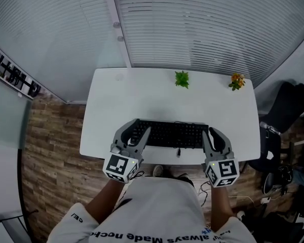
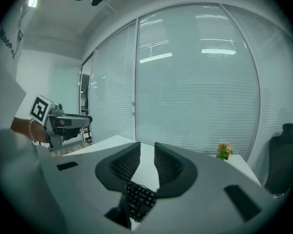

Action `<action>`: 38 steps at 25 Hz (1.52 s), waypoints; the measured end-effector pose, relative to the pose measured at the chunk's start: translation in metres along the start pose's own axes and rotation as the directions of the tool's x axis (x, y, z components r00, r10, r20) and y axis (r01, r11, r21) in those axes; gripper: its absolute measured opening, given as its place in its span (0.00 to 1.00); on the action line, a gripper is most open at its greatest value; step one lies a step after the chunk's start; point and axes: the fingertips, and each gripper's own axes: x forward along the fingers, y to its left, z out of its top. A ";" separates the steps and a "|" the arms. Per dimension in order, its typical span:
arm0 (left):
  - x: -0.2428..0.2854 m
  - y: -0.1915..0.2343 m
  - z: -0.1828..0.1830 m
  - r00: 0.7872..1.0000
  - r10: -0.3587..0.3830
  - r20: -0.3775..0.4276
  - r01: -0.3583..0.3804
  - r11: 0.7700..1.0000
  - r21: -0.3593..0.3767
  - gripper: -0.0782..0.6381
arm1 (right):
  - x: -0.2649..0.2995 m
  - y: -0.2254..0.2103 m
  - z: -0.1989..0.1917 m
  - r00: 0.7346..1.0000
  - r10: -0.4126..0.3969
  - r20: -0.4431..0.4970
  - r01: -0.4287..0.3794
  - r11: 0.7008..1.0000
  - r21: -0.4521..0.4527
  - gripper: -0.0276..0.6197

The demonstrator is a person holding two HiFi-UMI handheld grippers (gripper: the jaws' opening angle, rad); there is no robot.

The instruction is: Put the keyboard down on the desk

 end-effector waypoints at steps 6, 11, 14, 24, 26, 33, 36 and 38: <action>-0.011 -0.015 0.035 0.998 -0.012 0.066 0.011 1.000 0.014 0.36 | -0.016 0.013 0.027 0.998 0.025 0.051 -0.024 1.000 -0.020 0.18; -0.021 -0.022 0.062 0.993 -0.006 0.118 0.003 1.000 0.029 0.36 | -0.029 0.020 0.043 0.997 0.033 0.067 -0.030 0.998 -0.051 0.18; -0.024 -0.022 0.071 0.990 -0.004 0.138 0.000 1.000 0.027 0.36 | -0.033 0.021 0.050 0.997 0.031 0.077 -0.027 0.998 -0.057 0.18; -0.023 -0.025 0.073 0.990 -0.001 0.141 -0.002 1.000 0.023 0.36 | -0.036 0.016 0.055 0.996 0.016 0.085 -0.010 0.997 -0.073 0.18; -0.023 -0.025 0.073 0.990 0.000 0.141 -0.003 1.000 0.021 0.36 | -0.037 0.016 0.056 0.996 0.014 0.086 -0.008 0.997 -0.076 0.18; -0.020 -0.028 0.068 0.992 0.001 0.129 -0.003 1.000 0.016 0.36 | -0.040 0.015 0.060 0.996 0.011 0.093 -0.003 0.996 -0.084 0.18; -0.021 -0.029 0.068 0.991 0.000 0.130 -0.002 1.000 0.013 0.36 | -0.041 0.015 0.060 0.996 0.009 0.094 -0.001 0.996 -0.084 0.18; -0.021 -0.029 0.068 0.992 0.000 0.130 -0.002 1.000 0.013 0.36 | -0.040 0.015 0.059 0.996 0.006 0.093 0.002 0.997 -0.083 0.18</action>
